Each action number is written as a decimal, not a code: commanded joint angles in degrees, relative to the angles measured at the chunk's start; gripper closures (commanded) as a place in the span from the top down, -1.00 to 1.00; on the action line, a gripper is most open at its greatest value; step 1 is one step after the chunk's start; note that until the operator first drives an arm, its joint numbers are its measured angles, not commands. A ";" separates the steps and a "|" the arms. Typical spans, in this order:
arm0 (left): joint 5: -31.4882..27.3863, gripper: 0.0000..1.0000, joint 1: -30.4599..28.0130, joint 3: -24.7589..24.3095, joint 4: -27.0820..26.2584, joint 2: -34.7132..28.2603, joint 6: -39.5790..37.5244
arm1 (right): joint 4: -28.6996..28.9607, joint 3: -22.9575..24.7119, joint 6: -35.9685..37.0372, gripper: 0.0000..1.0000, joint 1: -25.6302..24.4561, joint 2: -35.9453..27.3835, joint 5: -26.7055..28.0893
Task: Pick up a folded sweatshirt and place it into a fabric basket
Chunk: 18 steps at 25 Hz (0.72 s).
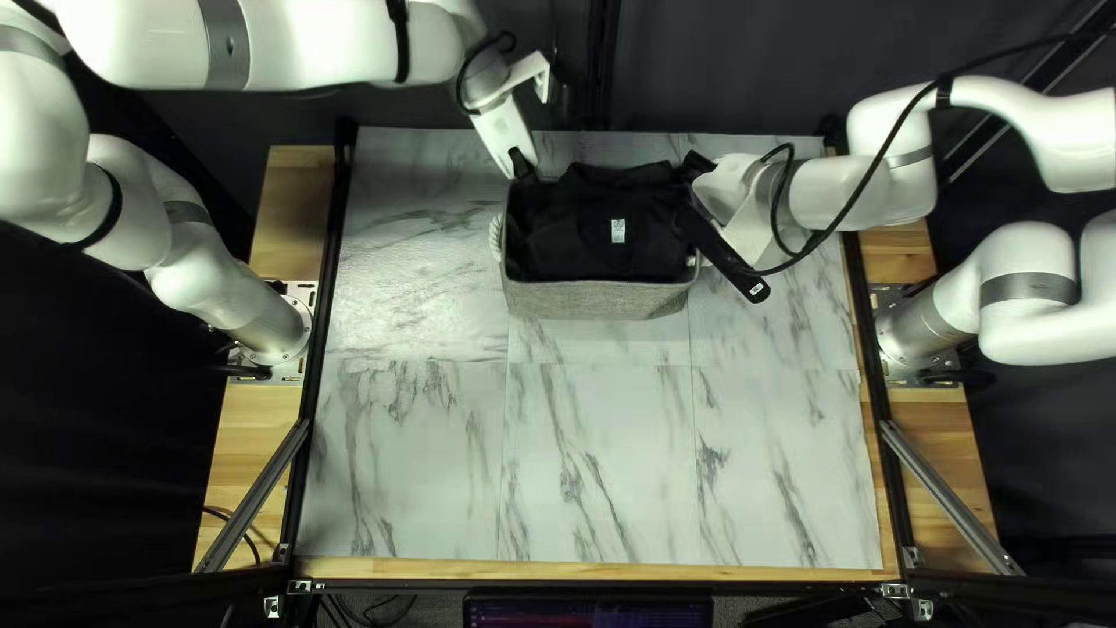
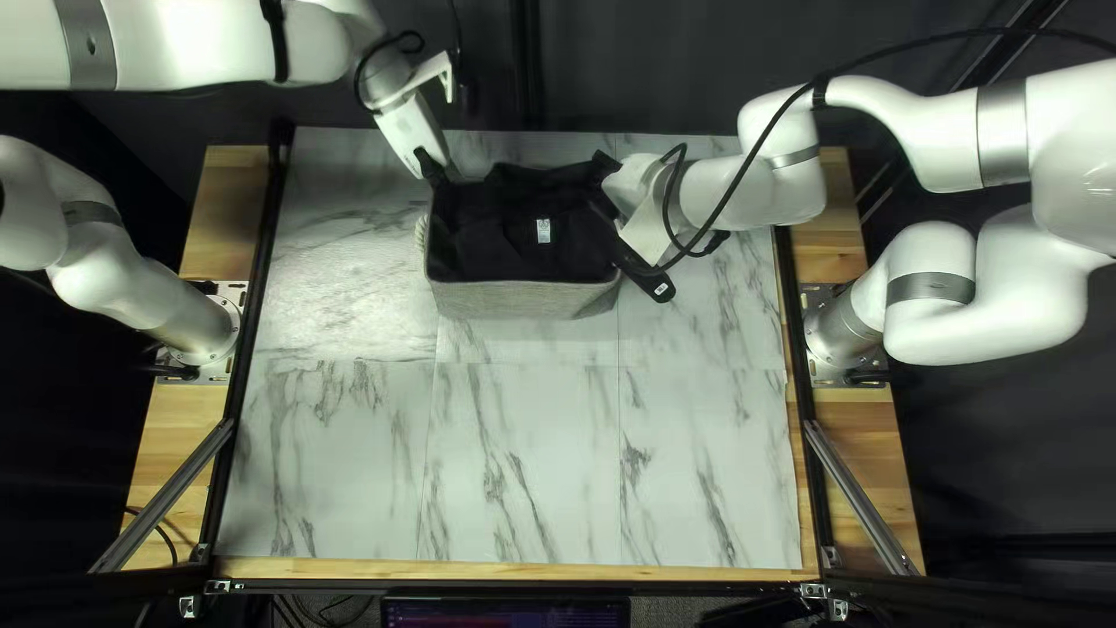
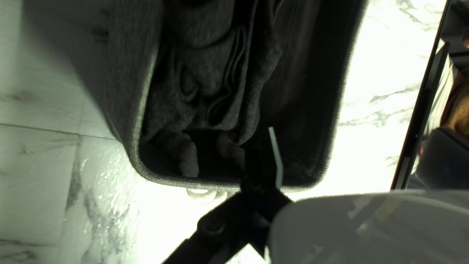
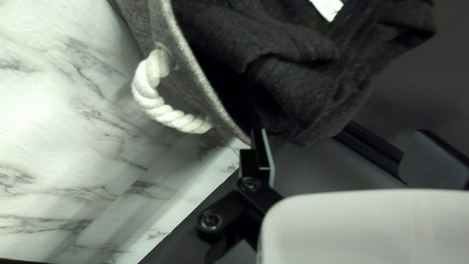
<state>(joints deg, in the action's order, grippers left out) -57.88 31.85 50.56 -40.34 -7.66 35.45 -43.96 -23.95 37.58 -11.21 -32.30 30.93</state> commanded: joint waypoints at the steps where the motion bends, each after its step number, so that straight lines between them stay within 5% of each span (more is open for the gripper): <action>1: 5.61 1.00 -2.27 -3.95 0.06 -1.04 -2.22 | 1.36 -0.38 1.03 1.00 2.16 -0.61 2.80; 9: 4.87 1.00 -6.64 3.71 2.64 3.90 -7.39 | 1.97 -1.39 -0.34 1.00 6.65 -4.70 10.24; 12: 3.89 1.00 -7.37 6.88 4.60 5.45 -9.11 | 1.43 -1.04 -4.01 1.00 11.66 -13.03 19.41; 15: 3.84 1.00 -6.95 5.36 5.15 3.90 -8.51 | 1.62 -2.51 -8.05 1.00 18.18 -17.84 27.72; 18: 3.41 1.00 -5.29 0.30 3.64 -1.05 -4.36 | 2.63 -5.02 -11.40 1.00 21.90 -15.69 31.07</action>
<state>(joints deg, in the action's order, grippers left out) -54.08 25.21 54.86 -35.48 -4.75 27.70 -42.21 -26.63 29.66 6.92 -48.72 57.83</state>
